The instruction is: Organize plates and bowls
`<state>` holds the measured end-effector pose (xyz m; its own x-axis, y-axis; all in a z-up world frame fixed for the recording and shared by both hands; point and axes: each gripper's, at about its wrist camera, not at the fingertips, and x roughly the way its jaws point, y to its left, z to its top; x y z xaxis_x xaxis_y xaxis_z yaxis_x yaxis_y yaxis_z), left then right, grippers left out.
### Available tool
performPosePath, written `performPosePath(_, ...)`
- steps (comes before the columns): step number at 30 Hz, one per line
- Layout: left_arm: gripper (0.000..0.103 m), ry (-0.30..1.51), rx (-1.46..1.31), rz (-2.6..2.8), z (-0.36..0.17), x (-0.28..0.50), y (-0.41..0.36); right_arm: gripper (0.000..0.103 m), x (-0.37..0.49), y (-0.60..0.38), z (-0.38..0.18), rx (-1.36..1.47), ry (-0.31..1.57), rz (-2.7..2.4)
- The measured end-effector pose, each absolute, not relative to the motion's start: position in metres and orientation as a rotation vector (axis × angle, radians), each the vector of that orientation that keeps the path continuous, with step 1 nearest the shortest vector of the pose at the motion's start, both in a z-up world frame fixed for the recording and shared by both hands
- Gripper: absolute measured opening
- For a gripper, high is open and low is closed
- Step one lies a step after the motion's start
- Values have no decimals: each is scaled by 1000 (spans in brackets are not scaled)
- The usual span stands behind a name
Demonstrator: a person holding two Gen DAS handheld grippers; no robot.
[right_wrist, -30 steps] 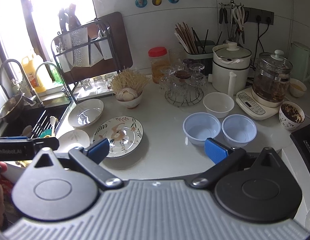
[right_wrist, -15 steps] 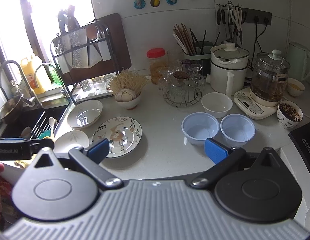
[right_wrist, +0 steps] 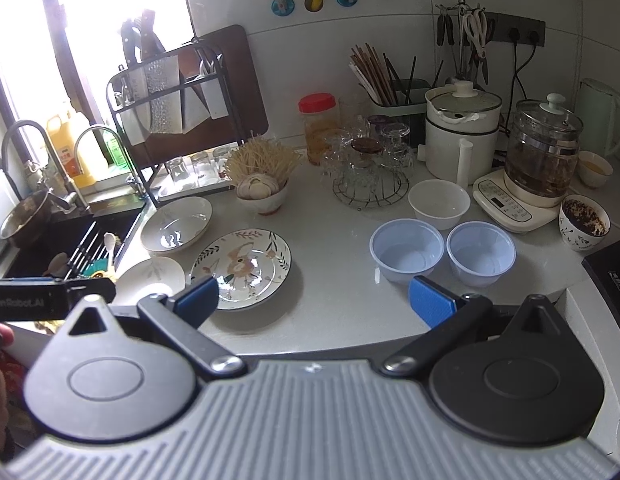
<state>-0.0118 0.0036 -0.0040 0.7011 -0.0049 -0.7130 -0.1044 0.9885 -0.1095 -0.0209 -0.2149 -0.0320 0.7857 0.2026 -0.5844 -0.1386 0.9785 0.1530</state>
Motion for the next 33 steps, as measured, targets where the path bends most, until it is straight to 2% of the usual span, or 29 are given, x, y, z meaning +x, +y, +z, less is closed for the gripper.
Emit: performPosePath(33,101,807,-192,103,-7,-28,-21,103,-29,-252,-32,129,613,203)
